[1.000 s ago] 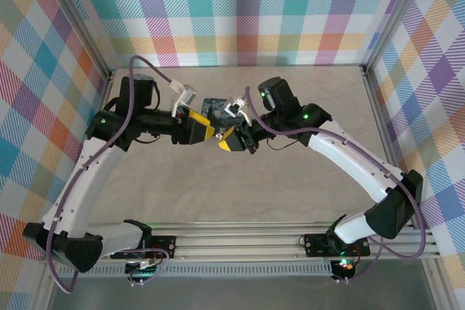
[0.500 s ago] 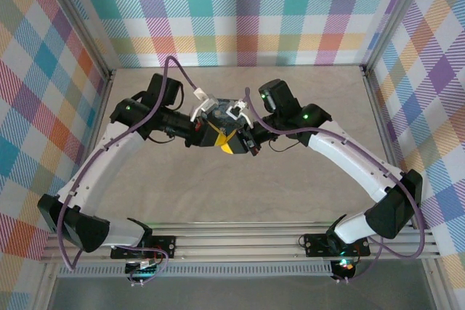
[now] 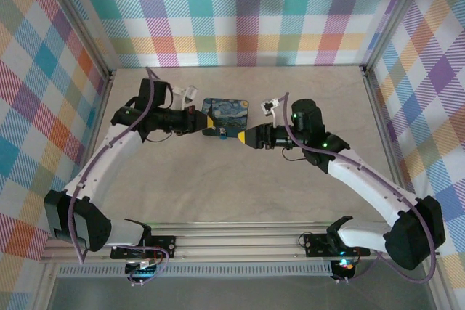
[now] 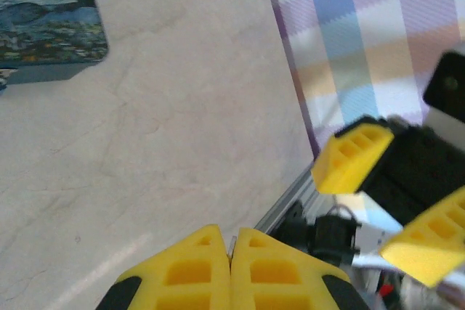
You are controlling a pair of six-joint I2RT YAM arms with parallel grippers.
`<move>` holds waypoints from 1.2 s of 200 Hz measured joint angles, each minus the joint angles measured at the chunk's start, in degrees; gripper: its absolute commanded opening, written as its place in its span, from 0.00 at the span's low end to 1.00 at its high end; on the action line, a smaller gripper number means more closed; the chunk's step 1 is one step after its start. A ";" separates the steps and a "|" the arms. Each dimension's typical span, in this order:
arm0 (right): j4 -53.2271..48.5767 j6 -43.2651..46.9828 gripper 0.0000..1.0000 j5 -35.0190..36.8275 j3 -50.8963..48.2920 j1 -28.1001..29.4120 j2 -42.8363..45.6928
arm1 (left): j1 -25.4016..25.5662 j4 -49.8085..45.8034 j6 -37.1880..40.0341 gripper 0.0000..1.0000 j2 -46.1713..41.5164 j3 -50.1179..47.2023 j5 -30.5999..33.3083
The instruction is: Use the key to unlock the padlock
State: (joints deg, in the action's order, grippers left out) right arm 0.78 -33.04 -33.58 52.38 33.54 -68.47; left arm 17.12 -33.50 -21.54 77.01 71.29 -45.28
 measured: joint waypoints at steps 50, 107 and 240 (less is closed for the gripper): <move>11.72 -15.39 0.51 3.67 -0.04 1.40 -4.37 | 0.02 15.26 -19.12 0.00 -0.74 -4.42 -0.22; 17.44 -21.51 0.46 3.52 3.06 2.51 -10.19 | 0.15 20.20 -23.91 0.00 -2.45 -4.28 -1.55; 23.85 -26.43 0.21 1.05 6.78 4.31 -14.36 | 1.55 20.41 -24.79 0.00 -2.45 -3.54 -3.72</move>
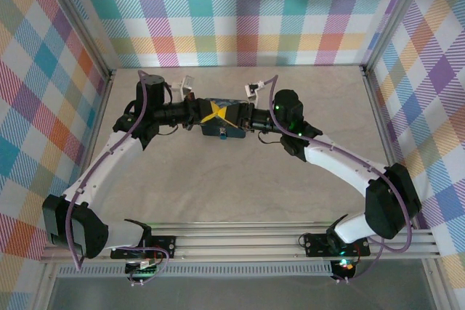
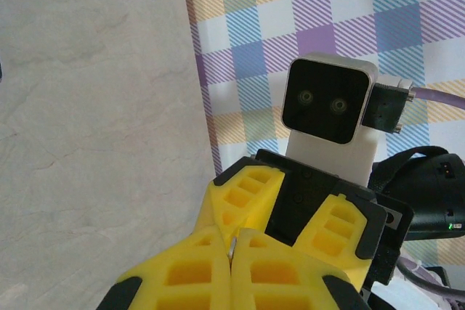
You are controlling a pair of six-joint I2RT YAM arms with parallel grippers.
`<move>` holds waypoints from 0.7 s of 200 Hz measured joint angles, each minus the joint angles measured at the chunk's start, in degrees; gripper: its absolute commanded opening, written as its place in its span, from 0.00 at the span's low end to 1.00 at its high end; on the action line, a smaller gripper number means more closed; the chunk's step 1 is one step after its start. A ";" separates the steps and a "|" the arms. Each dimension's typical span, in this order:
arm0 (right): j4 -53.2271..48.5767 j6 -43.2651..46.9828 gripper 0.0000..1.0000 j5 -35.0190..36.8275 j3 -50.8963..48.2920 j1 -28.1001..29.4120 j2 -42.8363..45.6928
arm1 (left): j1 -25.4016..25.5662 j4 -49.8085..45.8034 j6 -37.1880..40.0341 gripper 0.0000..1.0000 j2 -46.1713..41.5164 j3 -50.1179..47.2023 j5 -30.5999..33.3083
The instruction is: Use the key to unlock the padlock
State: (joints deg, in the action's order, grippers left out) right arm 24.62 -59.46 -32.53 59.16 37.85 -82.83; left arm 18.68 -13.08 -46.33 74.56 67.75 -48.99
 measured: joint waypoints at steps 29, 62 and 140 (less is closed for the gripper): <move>1.38 -0.68 0.04 0.85 -0.74 -0.02 0.04 | -0.02 1.27 -0.92 0.00 0.00 0.00 -0.02; 4.04 -1.20 0.05 1.70 -2.47 0.07 0.81 | 0.00 1.64 -1.36 0.00 -0.02 0.00 -0.68; 4.28 -0.72 0.00 2.89 -3.37 0.17 2.84 | 0.04 2.75 -2.36 0.00 -0.83 -0.04 -2.14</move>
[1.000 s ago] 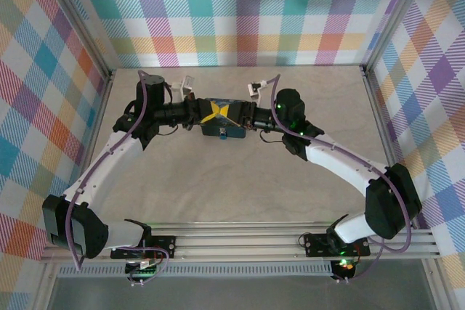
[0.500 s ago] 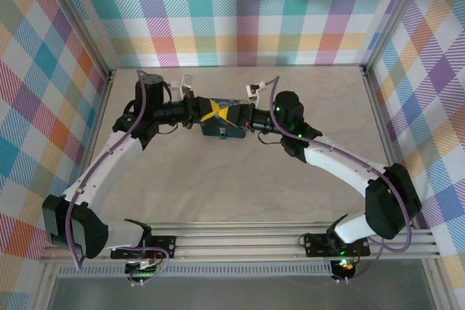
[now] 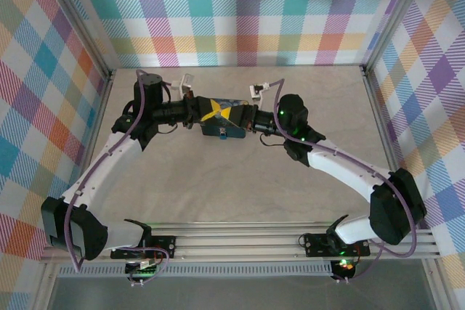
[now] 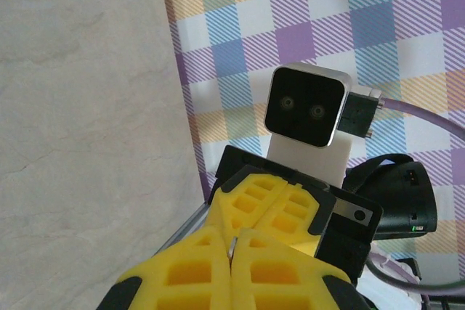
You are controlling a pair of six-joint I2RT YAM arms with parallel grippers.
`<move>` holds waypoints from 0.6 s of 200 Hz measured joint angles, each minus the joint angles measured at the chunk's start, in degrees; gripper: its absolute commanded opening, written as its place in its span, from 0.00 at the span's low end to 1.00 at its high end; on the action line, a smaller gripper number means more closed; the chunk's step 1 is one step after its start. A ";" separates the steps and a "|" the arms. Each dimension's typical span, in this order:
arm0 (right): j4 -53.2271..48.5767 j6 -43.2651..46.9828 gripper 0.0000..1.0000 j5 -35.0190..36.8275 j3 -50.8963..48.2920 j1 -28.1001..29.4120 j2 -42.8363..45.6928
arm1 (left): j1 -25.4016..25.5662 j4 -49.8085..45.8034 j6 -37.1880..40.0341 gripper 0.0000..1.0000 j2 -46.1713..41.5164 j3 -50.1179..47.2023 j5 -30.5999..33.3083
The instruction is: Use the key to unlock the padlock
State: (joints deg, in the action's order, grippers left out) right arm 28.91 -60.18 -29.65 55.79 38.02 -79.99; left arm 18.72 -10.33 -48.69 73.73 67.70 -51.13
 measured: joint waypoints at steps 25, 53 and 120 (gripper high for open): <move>-0.28 1.46 0.00 -1.03 0.07 0.11 0.13 | 0.00 -0.31 0.07 0.00 -0.46 -0.07 -0.31; -2.67 3.65 0.00 -3.10 1.03 0.11 0.26 | 0.04 -2.03 1.49 0.00 -1.53 -0.31 -0.48; -18.34 13.88 0.00 -6.47 3.58 0.61 5.33 | 0.15 -13.03 13.11 0.66 -8.26 -2.23 -0.20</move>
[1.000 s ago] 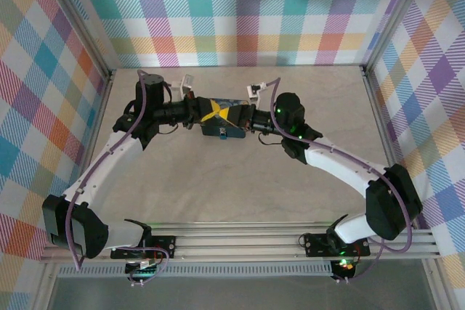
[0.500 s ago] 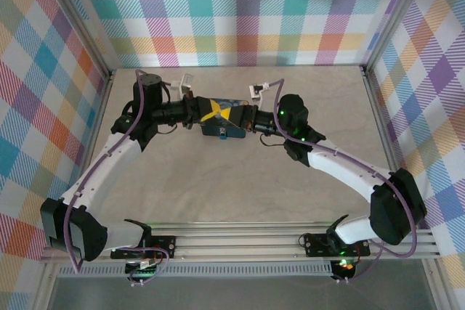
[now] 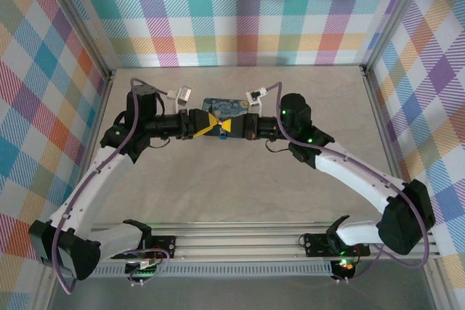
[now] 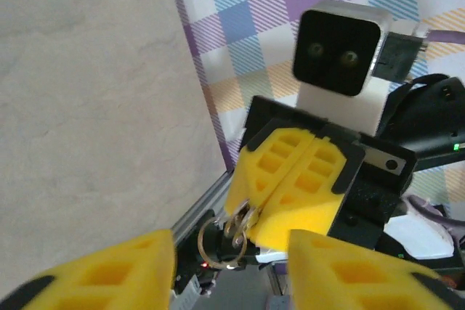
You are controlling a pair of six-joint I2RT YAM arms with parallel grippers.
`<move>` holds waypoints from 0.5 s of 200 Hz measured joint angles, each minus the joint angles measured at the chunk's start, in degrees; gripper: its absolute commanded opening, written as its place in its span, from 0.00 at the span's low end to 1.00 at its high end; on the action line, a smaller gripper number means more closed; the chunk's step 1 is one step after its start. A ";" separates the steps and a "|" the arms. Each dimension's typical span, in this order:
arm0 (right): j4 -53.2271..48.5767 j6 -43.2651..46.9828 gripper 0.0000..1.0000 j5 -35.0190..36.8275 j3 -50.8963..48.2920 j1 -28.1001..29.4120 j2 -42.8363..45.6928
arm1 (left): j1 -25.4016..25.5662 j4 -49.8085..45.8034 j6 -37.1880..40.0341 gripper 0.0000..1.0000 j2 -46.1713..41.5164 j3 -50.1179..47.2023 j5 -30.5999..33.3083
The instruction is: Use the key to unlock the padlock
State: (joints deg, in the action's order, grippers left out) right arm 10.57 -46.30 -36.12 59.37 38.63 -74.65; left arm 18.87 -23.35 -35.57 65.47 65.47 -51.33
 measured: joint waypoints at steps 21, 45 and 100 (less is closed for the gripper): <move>-17.20 11.15 0.00 0.35 9.16 -0.17 -0.50 | -1.07 -7.78 8.04 0.80 -0.17 3.78 1.49; -35.54 24.96 0.00 0.15 21.27 -0.98 -3.52 | -1.84 -12.48 17.46 0.76 -0.90 8.35 3.19; -63.76 47.82 0.00 -1.53 34.58 -1.18 -15.67 | -0.61 -3.30 25.40 0.63 -4.17 -0.26 -1.42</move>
State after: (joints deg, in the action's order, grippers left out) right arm -53.19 1.52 -37.65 93.95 37.45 -90.32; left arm 18.26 -26.65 -10.17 61.30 65.21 -52.75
